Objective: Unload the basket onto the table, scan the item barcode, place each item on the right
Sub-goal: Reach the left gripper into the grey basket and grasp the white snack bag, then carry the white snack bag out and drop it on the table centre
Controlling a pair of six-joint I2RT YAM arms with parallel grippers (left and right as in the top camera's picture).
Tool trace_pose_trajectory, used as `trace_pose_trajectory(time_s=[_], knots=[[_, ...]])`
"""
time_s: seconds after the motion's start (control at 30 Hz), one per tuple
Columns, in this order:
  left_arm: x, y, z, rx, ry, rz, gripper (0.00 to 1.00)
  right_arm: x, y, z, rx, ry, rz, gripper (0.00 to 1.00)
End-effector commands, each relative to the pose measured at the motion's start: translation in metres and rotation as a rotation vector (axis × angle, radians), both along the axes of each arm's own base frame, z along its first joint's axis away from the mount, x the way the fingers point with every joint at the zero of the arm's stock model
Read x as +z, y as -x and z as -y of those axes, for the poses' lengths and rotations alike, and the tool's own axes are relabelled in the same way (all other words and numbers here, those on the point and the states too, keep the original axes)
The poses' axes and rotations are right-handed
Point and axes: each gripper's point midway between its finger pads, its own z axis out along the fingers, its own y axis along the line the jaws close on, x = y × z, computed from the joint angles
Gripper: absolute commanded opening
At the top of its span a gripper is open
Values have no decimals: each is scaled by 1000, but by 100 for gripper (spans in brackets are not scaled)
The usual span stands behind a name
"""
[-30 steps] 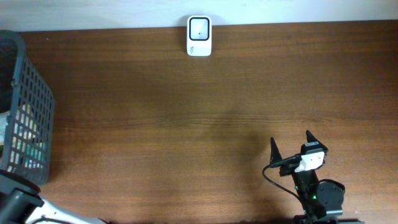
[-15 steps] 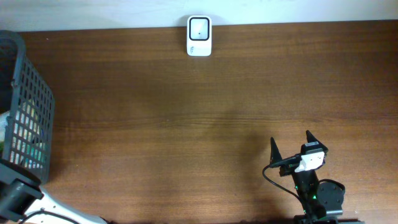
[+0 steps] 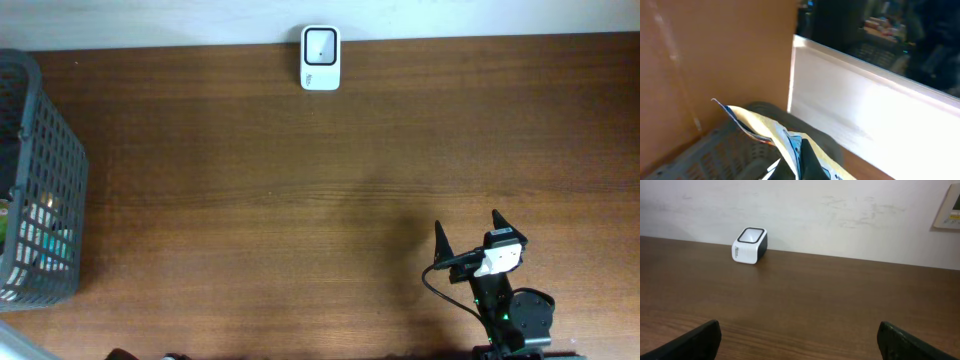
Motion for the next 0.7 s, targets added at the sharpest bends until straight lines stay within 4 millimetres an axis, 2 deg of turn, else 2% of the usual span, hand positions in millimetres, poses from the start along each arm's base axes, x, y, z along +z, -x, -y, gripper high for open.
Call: trace_pose_trajectory(time_s=[0.0,0.07,0.13,0.17,0.27,0.33,0.37,0.43,0.5,0.57,0.67], knots=[[-1,-28,43,-223,61,33,0,-2,0,1,-4,-7,-5,99],[-8,-41,71,-318,92,13,0,-2,0,1,-5,-7,-5,99],[-24,-53,105,-405,145,-41,0,-2,0,1,-4,-7,-5,99],[-36,-60,127,-463,178,-81,0,-2,0,1,-4,-7,-5,98],[-71,-77,175,-590,256,-194,0,-2,0,1,-5,-7,-5,99],[-119,-95,221,-718,308,-333,0,-2,0,1,-5,-7,-5,98],[-135,-100,233,-748,324,-373,0,-2,0,1,-4,-7,-5,98],[-187,-114,268,-837,363,-498,0,-2,0,1,-5,-7,-4,98],[-230,-124,298,-900,391,-586,0,-2,0,1,-4,-7,-5,98],[-263,-126,325,-953,407,-659,0,-2,0,1,-4,-7,-5,98],[-291,-124,351,-1007,407,-725,0,-2,0,1,-4,-7,-5,99]])
